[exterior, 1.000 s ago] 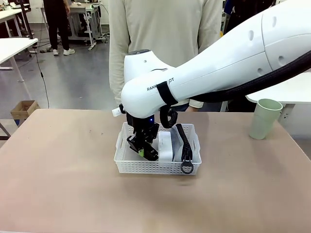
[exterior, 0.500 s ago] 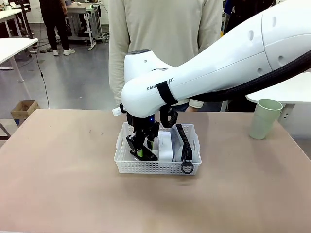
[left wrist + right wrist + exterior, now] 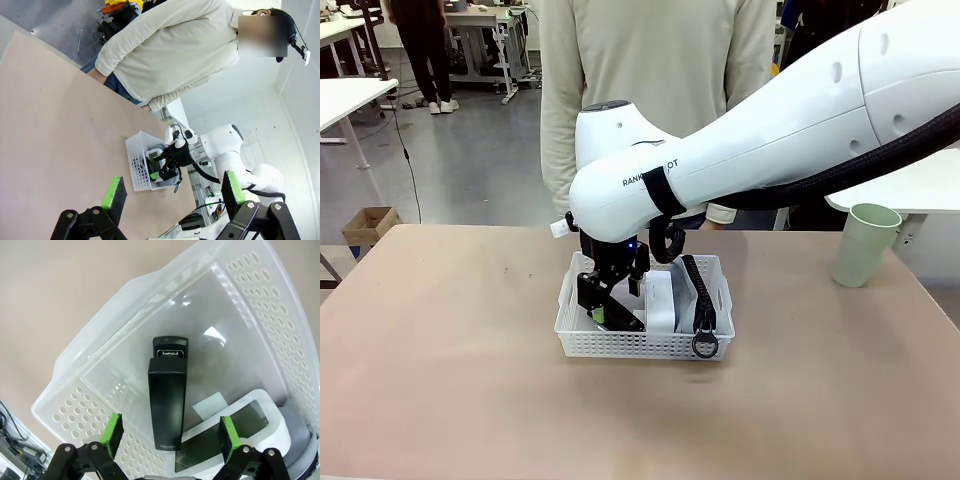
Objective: Efficiently arrange items inside the basket to fit them all.
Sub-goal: Pick up the Stapler and place it inside the Organizing basket.
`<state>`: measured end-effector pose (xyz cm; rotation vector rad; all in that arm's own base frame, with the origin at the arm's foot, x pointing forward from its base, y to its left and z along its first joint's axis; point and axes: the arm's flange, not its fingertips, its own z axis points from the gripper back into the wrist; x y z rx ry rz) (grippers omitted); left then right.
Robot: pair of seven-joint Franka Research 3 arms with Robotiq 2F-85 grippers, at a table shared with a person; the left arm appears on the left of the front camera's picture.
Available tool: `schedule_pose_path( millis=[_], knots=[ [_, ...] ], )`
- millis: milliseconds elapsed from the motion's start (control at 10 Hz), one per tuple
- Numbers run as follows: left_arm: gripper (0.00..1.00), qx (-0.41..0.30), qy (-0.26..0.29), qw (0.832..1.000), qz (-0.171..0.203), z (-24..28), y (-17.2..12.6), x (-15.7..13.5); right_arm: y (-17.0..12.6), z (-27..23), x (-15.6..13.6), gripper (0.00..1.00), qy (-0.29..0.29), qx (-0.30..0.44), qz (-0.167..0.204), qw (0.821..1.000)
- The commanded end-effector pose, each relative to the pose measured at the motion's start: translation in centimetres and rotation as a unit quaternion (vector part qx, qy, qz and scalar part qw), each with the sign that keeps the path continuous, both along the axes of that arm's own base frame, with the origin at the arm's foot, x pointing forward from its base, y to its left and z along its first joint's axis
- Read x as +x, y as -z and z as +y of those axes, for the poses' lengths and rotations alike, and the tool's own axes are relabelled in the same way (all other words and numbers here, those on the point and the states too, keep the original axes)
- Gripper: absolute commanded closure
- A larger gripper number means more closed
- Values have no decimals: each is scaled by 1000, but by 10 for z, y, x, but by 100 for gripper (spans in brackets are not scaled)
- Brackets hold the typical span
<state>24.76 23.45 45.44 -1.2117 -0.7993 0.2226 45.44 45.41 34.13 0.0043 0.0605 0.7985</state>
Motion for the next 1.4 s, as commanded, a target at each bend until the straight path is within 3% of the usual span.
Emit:
schedule_pose_path(
  millis=[0, 200, 500, 600, 800, 900, 1000, 1100, 1200, 1300],
  knots=[
    [0, -1, 0, 1000, -16, -2, 1, 0, -13, -7, -2, 0, -1, 28, 0, 1000],
    [0, -1, 0, 1000, -16, -2, 1, 0, -60, -45, -5, 0, 2, 92, 38, 995],
    [0, -1, 0, 1000, -16, -2, 1, 0, -130, -128, -26, 0, 43, 174, 64, 982],
    [0, -1, 0, 1000, -16, -2, 1, 0, -150, -167, -40, 0, 53, 212, 77, 973],
    [0, -1, 0, 1000, -16, -2, 1, 0, -173, -247, -70, 0, 135, 273, 100, 947],
    [0, -1, 0, 1000, -16, -2, 1, 0, -180, -293, -85, 0, 187, 324, 104, 922],
    [0, -1, 0, 1000, -16, -2, 1, 0, -182, -345, -99, 0, 234, 388, 115, 884],
    [0, -1, 0, 1000, -16, -2, 1, 0, -180, -386, -111, 0, 264, 454, 147, 838],
    [0, -1, 0, 1000, -16, -2, 1, 0, -173, -427, -120, 0, 302, 526, 139, 783],
    [0, -1, 0, 1000, -16, -2, 1, 0, -160, -460, -131, 0, 338, 561, 144, 742]
  ],
)
